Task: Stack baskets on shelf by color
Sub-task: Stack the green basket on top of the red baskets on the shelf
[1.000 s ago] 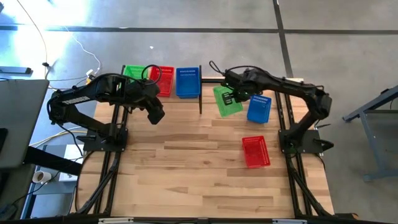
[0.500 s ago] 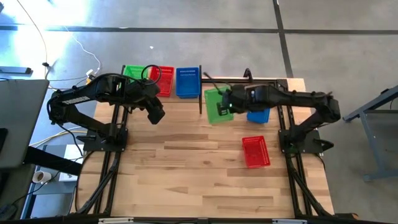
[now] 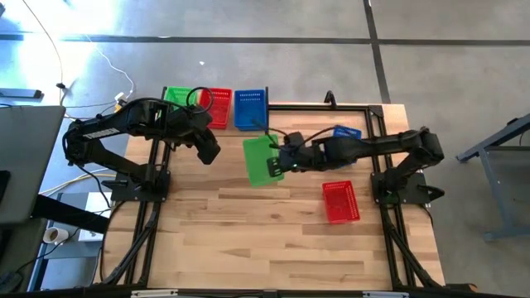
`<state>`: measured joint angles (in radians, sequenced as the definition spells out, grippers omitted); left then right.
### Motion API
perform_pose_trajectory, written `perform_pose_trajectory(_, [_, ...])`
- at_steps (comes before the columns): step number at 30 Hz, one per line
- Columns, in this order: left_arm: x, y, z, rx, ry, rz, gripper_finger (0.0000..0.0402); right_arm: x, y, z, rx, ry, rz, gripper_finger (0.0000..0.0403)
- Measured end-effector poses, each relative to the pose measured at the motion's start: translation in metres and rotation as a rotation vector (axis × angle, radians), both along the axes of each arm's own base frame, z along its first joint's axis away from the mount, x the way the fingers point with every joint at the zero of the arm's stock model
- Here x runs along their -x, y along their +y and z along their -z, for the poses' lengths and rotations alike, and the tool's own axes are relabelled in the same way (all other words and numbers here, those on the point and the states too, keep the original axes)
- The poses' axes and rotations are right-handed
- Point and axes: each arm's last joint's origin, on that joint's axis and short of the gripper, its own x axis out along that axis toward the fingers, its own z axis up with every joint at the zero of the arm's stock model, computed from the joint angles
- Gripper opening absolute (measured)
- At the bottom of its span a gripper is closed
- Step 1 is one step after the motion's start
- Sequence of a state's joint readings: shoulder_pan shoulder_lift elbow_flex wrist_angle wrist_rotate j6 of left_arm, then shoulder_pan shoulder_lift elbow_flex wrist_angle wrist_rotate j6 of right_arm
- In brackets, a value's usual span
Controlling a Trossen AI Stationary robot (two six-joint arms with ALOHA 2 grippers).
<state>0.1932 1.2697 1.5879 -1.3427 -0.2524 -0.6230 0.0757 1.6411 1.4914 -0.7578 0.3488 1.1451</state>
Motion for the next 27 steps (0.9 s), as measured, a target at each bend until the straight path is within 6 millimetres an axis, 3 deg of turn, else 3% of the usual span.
perform_pose_trajectory(7, [-0.001,-0.005,0.0,0.072,-0.03,-0.016,0.0131,-0.026,0.008,0.03,-0.07,0.021,-0.061,0.0])
perform_pose_trajectory(16, [-0.003,-0.013,0.0,0.063,-0.033,0.006,0.0131,-0.055,0.023,0.077,-0.201,0.033,0.002,0.0])
perform_pose_trajectory(27, [-0.003,-0.013,0.0,0.043,-0.019,0.04,0.0131,-0.071,0.028,0.125,-0.35,0.126,0.05,0.0])
